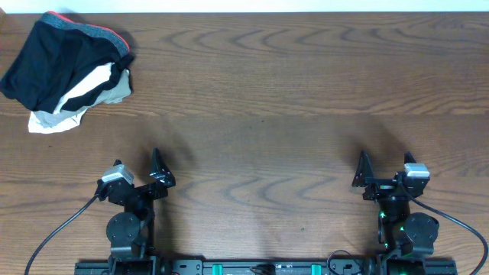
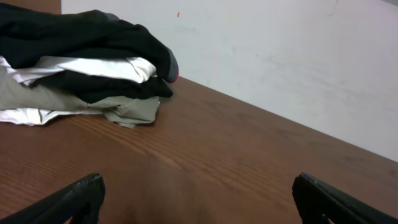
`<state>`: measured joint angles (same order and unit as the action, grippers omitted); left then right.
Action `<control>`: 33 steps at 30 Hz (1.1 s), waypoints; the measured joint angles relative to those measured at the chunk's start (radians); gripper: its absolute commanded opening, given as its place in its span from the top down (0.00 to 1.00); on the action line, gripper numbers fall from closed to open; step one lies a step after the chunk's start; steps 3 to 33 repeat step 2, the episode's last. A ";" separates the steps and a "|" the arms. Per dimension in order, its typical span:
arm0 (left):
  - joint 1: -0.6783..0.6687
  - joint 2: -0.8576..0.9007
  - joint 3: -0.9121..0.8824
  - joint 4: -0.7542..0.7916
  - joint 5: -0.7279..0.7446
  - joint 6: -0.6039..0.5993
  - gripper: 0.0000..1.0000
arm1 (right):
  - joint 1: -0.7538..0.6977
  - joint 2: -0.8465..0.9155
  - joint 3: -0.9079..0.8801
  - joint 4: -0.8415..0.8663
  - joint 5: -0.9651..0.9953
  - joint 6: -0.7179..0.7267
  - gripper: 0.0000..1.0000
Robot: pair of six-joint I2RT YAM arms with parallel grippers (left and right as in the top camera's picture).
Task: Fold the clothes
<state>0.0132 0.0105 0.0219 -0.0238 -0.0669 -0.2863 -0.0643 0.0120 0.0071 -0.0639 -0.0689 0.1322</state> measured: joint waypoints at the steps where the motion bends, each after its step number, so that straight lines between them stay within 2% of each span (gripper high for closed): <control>1: 0.000 0.000 0.000 0.000 0.000 0.000 0.02 | 0.000 0.000 0.000 0.000 0.000 0.000 0.01; 33: 0.000 0.000 0.000 0.000 0.000 0.000 0.02 | 0.000 0.000 0.000 0.000 0.000 0.000 0.01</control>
